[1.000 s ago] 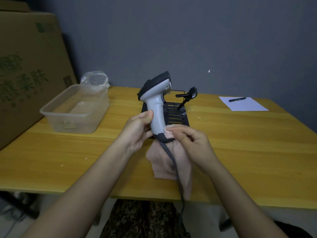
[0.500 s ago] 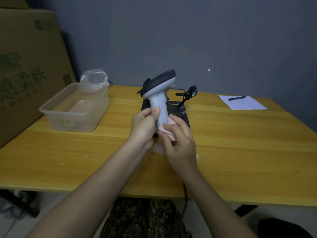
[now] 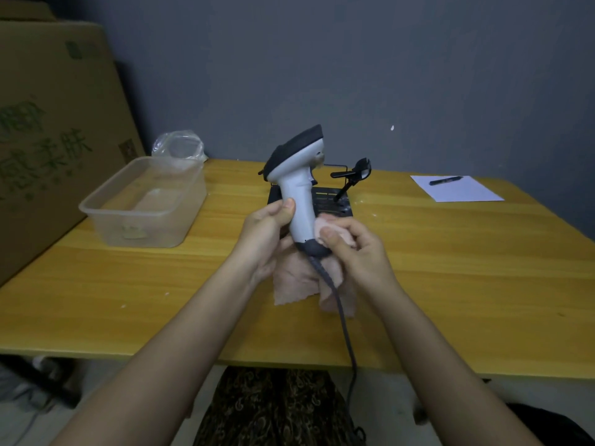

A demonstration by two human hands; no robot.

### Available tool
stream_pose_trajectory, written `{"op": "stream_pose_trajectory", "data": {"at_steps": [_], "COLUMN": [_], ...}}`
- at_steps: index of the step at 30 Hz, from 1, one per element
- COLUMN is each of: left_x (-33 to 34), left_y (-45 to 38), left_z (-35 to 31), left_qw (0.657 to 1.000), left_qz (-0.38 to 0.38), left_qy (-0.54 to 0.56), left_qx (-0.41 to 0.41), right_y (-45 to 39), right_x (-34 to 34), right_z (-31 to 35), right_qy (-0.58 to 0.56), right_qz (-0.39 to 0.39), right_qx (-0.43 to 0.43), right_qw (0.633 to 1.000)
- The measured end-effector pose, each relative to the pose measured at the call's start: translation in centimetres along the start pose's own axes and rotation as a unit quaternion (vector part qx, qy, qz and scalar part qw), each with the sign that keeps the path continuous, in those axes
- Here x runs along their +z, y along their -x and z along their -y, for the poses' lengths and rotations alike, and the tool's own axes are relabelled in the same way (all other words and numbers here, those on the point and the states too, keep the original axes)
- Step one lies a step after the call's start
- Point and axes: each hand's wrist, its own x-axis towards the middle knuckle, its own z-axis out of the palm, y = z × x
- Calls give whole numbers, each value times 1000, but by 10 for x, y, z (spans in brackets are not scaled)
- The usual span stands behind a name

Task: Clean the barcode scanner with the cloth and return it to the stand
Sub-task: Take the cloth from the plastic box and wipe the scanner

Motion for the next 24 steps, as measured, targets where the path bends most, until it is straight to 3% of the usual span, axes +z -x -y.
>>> {"op": "stream_pose_trajectory", "data": {"at_steps": [4, 9, 13, 17, 21, 24], "left_x": [-6, -8, -3, -3, -4, 1], "left_y": [1, 1, 5, 2, 1, 1], "left_z": [3, 2, 4, 3, 2, 4], "left_qw": [1000, 998, 996, 999, 999, 998], "left_qz": [19, 54, 62, -3, -18, -31], "left_qy": [-9, -22, -66, -33, -44, -43], "left_qx": [-6, -1, 17, 10, 12, 20], "right_y": [-2, -17, -20, -12, -4, 2], "right_x": [-12, -11, 18, 13, -9, -11], "right_z": [2, 12, 17, 5, 2, 3], "right_qy": [45, -53, -72, 74, 145, 123], "right_qz": [97, -43, -57, 38, 147, 102], "right_qx": [23, 51, 45, -34, -32, -29], "right_qw": [994, 996, 995, 996, 978, 987]}}
